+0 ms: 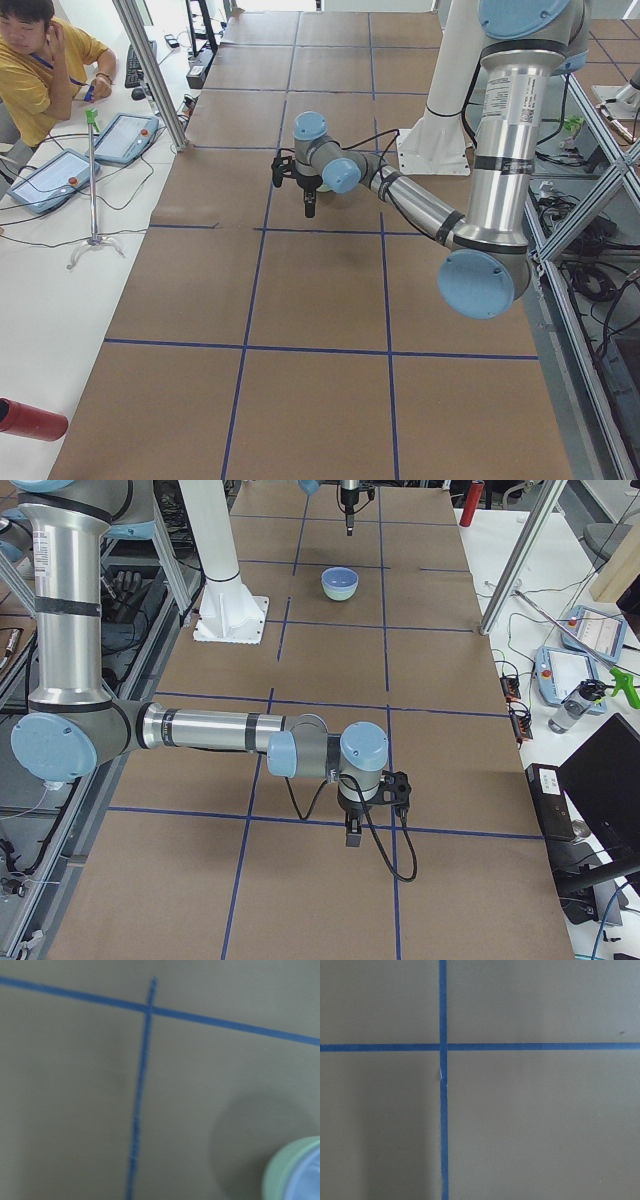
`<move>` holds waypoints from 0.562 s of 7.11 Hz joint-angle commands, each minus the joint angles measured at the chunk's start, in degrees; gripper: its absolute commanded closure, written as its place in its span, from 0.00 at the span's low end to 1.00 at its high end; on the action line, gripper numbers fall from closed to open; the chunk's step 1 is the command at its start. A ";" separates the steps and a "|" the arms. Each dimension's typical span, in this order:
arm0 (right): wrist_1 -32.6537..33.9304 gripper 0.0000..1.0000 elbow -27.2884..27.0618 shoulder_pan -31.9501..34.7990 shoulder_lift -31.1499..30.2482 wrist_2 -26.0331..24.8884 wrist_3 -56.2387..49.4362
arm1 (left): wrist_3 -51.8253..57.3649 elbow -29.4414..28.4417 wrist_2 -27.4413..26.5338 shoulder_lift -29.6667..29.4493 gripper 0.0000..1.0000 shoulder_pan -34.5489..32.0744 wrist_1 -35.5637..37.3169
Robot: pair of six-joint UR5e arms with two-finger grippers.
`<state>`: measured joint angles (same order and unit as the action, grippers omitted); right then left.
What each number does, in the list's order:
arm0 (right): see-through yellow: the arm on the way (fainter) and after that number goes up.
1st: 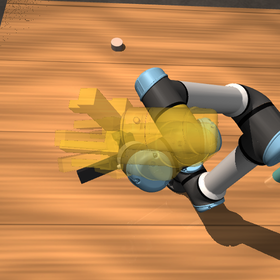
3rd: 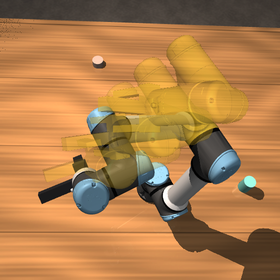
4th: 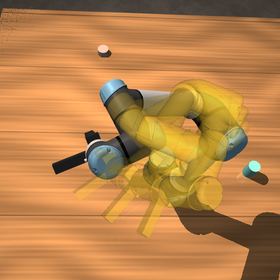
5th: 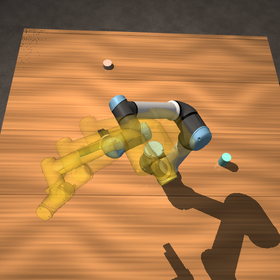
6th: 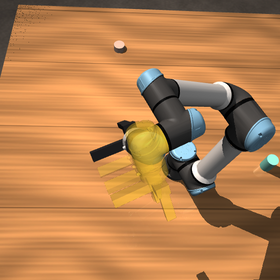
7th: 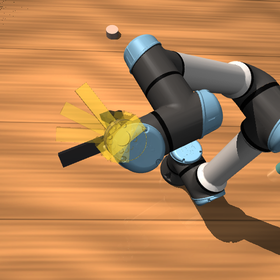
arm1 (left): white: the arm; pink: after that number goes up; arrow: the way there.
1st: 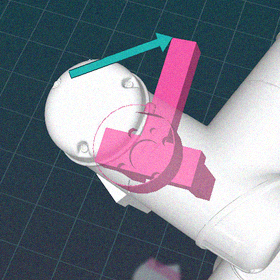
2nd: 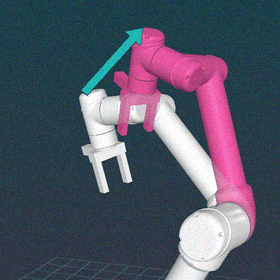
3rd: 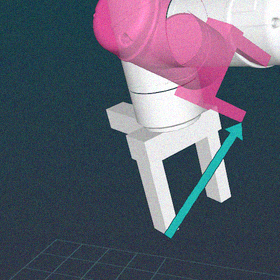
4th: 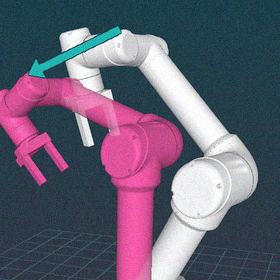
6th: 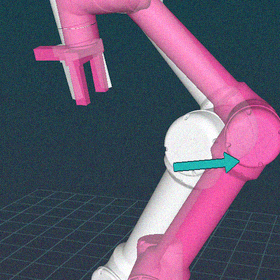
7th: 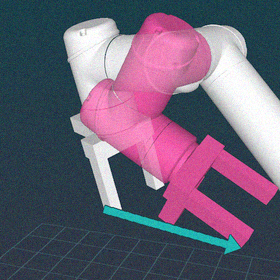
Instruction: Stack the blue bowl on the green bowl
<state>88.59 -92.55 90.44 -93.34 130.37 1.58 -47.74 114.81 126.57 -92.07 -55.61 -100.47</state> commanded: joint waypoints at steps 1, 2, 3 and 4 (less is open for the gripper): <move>0.00 0.00 0.00 0.00 0.00 -0.03 0.00 | 34.31 -1.16 3.51 8.37 0.00 -16.39 5.32; 0.00 0.00 0.00 0.00 0.00 -0.03 0.00 | 48.21 -2.21 3.42 8.84 0.00 -22.99 11.55; 0.00 0.00 0.00 0.00 0.00 -0.03 0.00 | 55.66 -5.01 3.42 10.49 0.00 -29.76 12.48; 0.00 0.00 0.00 0.00 0.00 -0.03 0.00 | 57.65 -8.08 3.60 12.08 0.00 -34.70 11.97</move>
<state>88.59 -92.55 90.44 -93.34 130.34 1.58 3.29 110.25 129.99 -82.04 -82.94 -89.37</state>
